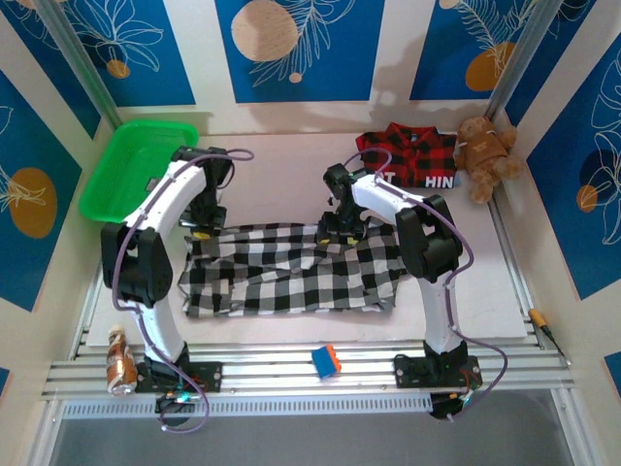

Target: Fold and stack the long sleeve shirts

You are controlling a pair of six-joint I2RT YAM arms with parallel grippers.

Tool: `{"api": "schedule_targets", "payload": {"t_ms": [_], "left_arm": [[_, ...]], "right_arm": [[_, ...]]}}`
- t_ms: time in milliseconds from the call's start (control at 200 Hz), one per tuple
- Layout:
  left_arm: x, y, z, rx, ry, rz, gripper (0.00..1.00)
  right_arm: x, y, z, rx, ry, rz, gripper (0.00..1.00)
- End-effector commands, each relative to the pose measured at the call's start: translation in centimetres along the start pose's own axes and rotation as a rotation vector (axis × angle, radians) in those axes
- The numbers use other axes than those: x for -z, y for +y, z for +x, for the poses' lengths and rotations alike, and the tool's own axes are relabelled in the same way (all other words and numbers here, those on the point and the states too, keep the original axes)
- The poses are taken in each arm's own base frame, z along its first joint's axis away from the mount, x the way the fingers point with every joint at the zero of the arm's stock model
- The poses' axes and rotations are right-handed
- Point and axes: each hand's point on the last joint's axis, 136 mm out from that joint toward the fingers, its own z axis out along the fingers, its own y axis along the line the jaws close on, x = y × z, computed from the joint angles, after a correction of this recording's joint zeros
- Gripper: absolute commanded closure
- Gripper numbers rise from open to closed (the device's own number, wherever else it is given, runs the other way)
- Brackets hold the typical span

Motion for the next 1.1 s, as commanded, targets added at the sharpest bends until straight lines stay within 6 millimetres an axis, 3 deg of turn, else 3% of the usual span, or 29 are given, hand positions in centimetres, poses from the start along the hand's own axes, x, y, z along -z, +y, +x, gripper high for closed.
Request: {"api": "schedule_targets", "payload": {"t_ms": [0, 170, 315, 380, 450, 525, 580, 725, 845, 940, 1095], "left_arm": [[-1.6, 0.8, 0.4, -0.024, 0.026, -0.081, 1.00], [-4.4, 1.3, -0.7, -0.032, 0.021, -0.153, 1.00], [-6.4, 1.5, -3.0, -0.034, -0.015, -0.221, 1.00], [-6.5, 1.6, -4.4, -0.022, -0.053, -0.243, 0.78], [-5.9, 1.9, -5.8, -0.002, -0.095, -0.263, 0.68], [-4.9, 1.8, -6.8, 0.015, -0.133, -0.252, 0.45], [-3.7, 1.5, -6.9, 0.025, -0.151, -0.239, 0.38], [-0.4, -2.7, -5.2, 0.032, -0.188, -0.048, 0.33], [0.9, -7.0, -3.8, 0.027, -0.182, 0.135, 0.32], [-0.2, -10.2, -3.6, 0.043, -0.151, 0.277, 0.33], [-3.6, -10.9, -4.5, 0.069, -0.123, 0.267, 0.34]], "right_arm": [[-0.3, -1.2, 1.3, 0.003, 0.046, 0.045, 0.33], [-0.2, -1.1, 1.4, 0.010, 0.048, 0.041, 0.32], [0.1, -0.9, 1.6, 0.020, 0.045, 0.033, 0.31], [0.6, -0.2, 1.7, 0.047, 0.028, 0.011, 0.30], [1.8, 0.8, 1.9, 0.098, -0.007, -0.017, 0.30], [3.3, 2.3, 2.8, 0.169, -0.032, -0.058, 0.30], [4.5, 3.2, 3.8, 0.213, -0.043, -0.076, 0.30], [6.8, 5.9, 6.6, 0.283, -0.056, -0.160, 0.28], [6.2, 8.6, 7.7, 0.290, 0.004, -0.245, 0.30], [4.4, 9.5, 7.9, 0.283, 0.043, -0.216, 0.31], [1.9, 8.9, 7.3, 0.272, 0.036, -0.088, 0.33]]}}
